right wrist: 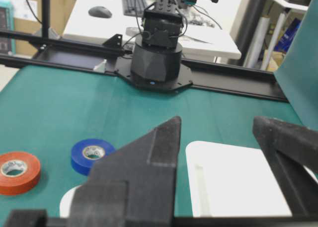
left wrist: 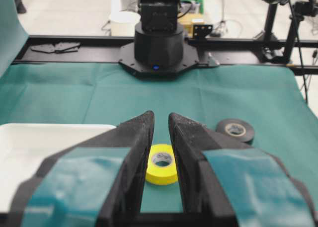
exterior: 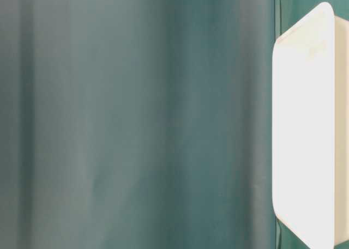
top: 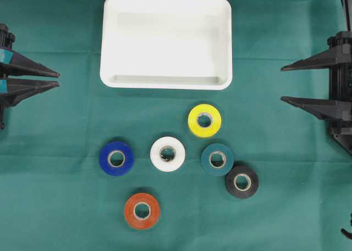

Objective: Put the tape into the white case with the right arm.
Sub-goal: 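Open the right gripper and move it inward from the rest pose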

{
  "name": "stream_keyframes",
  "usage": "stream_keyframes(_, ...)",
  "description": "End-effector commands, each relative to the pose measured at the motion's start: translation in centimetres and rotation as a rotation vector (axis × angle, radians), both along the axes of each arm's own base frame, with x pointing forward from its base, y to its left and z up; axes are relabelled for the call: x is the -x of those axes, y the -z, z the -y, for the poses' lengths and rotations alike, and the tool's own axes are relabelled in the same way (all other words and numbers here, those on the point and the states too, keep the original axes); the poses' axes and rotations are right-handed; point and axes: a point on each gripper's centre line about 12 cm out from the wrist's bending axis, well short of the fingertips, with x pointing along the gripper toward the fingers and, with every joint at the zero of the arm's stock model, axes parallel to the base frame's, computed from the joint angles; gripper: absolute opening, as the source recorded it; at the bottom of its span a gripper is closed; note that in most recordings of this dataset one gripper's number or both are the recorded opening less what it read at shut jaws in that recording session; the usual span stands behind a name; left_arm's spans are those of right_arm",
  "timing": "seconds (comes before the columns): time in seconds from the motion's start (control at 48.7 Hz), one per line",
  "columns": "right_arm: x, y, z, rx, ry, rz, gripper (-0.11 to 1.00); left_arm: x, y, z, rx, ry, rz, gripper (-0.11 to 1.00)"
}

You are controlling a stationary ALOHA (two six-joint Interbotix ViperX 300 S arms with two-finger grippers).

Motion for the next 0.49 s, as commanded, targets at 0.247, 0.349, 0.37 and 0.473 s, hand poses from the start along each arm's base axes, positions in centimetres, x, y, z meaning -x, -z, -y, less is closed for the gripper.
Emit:
stream_keyframes(0.247,0.5,0.9,0.0,-0.061,-0.001,-0.044,-0.08,0.2,0.1,-0.2,0.015,-0.012,0.008,0.0)
stream_keyframes(0.349,1.1,1.1,0.0,-0.075,-0.003,-0.038,-0.1,0.6,0.8,-0.2,0.016,-0.012,-0.005,0.0)
stream_keyframes(0.37,1.2,1.3,0.0,-0.074,-0.003,-0.043,-0.1,0.7,1.0,-0.2,0.019,-0.011,-0.008,0.0)
stream_keyframes(0.473,1.9,2.6,0.0,-0.063,-0.005,-0.072,-0.1,1.6,2.2,-0.2,0.018,-0.011,-0.031,0.0)
